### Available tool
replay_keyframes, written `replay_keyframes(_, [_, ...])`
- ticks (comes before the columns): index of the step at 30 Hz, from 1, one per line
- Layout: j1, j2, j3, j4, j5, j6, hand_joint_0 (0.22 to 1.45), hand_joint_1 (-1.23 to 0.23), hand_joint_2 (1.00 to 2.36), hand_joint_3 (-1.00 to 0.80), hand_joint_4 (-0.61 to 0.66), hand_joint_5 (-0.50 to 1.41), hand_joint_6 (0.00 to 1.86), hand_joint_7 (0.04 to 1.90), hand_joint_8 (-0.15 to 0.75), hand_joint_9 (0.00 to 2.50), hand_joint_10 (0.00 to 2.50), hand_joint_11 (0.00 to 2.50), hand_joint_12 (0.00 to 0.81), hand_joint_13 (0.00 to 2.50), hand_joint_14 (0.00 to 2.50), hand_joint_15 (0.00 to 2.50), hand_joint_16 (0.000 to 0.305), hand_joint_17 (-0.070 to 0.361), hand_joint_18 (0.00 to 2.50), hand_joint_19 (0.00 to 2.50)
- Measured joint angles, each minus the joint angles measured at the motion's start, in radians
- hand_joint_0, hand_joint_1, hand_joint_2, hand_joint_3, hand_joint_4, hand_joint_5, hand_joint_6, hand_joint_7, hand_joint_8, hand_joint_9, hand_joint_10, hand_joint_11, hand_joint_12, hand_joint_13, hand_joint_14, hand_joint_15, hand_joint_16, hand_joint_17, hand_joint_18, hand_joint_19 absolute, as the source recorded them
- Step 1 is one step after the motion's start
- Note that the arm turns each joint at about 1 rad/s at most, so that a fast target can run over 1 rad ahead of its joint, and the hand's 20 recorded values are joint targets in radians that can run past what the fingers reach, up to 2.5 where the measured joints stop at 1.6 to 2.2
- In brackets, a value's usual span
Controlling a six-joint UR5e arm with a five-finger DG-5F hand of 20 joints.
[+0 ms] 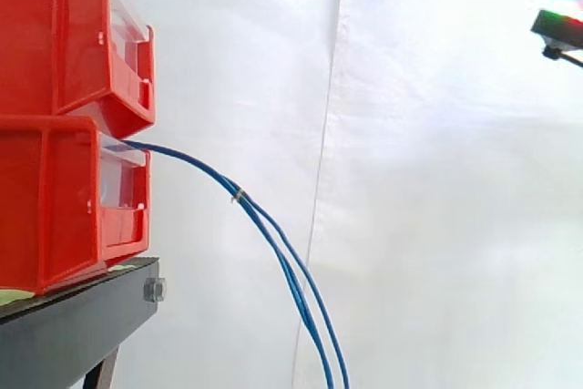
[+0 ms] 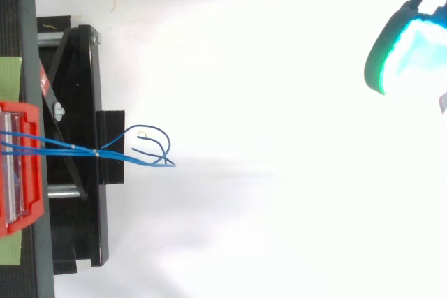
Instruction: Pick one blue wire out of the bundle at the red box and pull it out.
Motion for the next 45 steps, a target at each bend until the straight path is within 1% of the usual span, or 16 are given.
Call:
replay_keyframes(5, [0.005, -0.005, 0.014, 0.002, 0.019, -0.017, 0.5, -0.54, 1.0, -0.47, 0.32, -0.17, 0.5, 0.78, 0.326, 0.84, 0.01, 0.51, 0.414, 0.74, 0.01, 0.39, 0.057, 0.127, 0.47, 0.37])
replay_keyframes(14, [0.016, -0.008, 0.016, 0.012, 0.042, -0.028, 0.5, -0.54, 1.0, -0.46, 0.33, -0.17, 0.5, 0.78, 0.327, 0.84, 0.01, 0.52, 0.415, 0.77, 0.01, 0.4, 0.057, 0.128, 0.51, 0.39])
replay_keyframes(22, [0.02, -0.008, 0.016, 0.019, 0.046, -0.029, 0.51, -0.54, 1.0, -0.46, 0.33, -0.17, 0.5, 0.79, 0.33, 0.84, 0.01, 0.52, 0.415, 0.79, 0.01, 0.41, 0.057, 0.127, 0.53, 0.39])
replay_keyframes(31, [0.027, -0.008, 0.016, 0.027, 0.065, -0.03, 0.51, -0.54, 1.0, -0.46, 0.33, -0.16, 0.5, 0.79, 0.327, 0.84, 0.01, 0.51, 0.415, 0.8, 0.01, 0.42, 0.057, 0.128, 0.54, 0.4])
replay_keyframes(39, [0.029, -0.018, 0.017, 0.032, 0.067, -0.027, 0.51, -0.54, 1.0, -0.46, 0.33, -0.16, 0.5, 0.79, 0.327, 0.83, 0.01, 0.52, 0.415, 0.81, 0.02, 0.42, 0.057, 0.128, 0.55, 0.41])
replay_keyframes(45, [0.034, -0.02, 0.025, 0.035, 0.073, -0.028, 0.51, -0.54, 1.0, -0.46, 0.33, -0.17, 0.5, 0.79, 0.326, 0.82, 0.01, 0.51, 0.416, 0.8, 0.01, 0.43, 0.056, 0.127, 0.55, 0.42])
